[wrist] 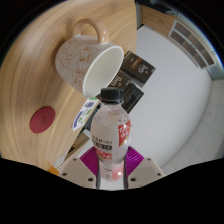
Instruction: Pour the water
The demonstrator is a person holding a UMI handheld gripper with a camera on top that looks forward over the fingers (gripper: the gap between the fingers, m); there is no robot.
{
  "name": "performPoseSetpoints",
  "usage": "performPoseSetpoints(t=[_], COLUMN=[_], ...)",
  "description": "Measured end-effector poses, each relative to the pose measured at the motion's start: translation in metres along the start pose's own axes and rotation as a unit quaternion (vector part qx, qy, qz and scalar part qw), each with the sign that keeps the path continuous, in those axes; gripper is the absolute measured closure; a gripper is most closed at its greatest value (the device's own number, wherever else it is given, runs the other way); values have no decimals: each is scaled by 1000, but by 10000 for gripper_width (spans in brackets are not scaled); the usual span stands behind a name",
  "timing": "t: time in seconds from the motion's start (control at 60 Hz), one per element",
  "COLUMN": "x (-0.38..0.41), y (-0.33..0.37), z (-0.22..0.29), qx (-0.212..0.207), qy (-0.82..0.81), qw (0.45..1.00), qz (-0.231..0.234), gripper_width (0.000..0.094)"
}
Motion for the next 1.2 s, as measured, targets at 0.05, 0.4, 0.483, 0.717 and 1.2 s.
performPoseSetpoints(t=[0.05,0.4,0.483,0.717,1.2], x=[-2,-29,-41,-14,102], y=[0,26,32,27,11], z=[1,-39,-53,-61,47], qx=[-2,-60,-84,-129,-155], qy=[-5,-443,-560,-774,-837], qw=[1000,892,821,605,475], qz=[-2,62,74,137,222], gripper_width=[632,630,630,630,609])
Point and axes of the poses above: the point between the fingertips, and its own axes, seen from behind it with the camera up: x to the left, z up, y backward, against the way the camera looks, the point moved 1 cm from there along y, backward, against the way the camera looks, and after that the axes turned 5 degrees about y, right-handed, at the moved point
